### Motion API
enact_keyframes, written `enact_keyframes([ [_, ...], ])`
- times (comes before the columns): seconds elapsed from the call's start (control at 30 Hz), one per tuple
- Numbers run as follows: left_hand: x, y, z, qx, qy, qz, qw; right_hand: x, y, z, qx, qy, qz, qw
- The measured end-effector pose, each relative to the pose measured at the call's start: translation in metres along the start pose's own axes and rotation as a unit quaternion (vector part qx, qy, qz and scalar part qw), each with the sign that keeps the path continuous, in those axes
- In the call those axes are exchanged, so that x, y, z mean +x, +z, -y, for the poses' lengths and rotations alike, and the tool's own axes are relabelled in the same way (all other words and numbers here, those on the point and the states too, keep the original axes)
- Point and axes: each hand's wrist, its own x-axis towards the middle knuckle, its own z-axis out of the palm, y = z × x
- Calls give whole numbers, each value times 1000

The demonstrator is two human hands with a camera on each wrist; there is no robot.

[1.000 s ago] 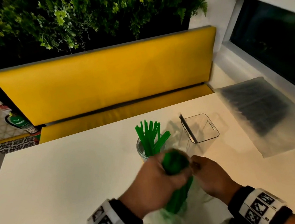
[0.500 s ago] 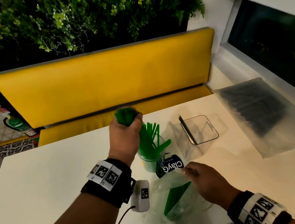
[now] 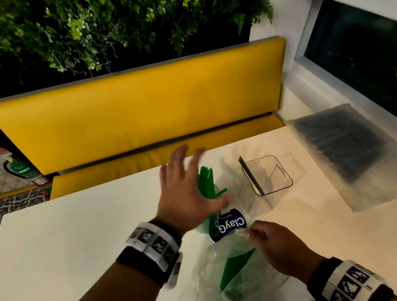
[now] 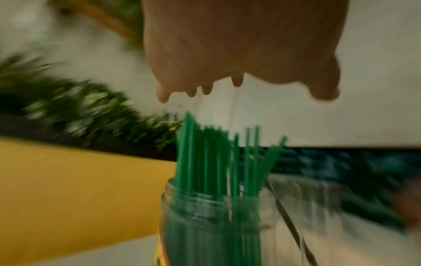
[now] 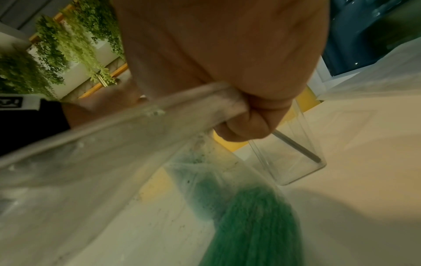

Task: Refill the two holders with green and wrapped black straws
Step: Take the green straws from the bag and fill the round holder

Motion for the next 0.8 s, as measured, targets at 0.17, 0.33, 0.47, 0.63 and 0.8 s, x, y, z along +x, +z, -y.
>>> enact_keyframes([
  [0.17, 13, 33, -7, 225, 30, 106, 968, 4, 4, 2, 16, 17, 15, 1000],
  [0.33, 30, 30, 10, 174, 26, -21, 984, 3, 2, -2, -5, 28, 23, 999],
  [0.47, 36, 28, 12, 168, 32, -29, 985, 1, -1, -2, -4, 28, 31, 999],
  [0.63, 44, 30, 14, 205, 26, 32, 978, 2, -1, -1, -4, 25, 37, 999],
  [0.8, 54, 27, 20, 239, 3, 71, 968, 3, 2, -7, -12, 34, 40, 999],
])
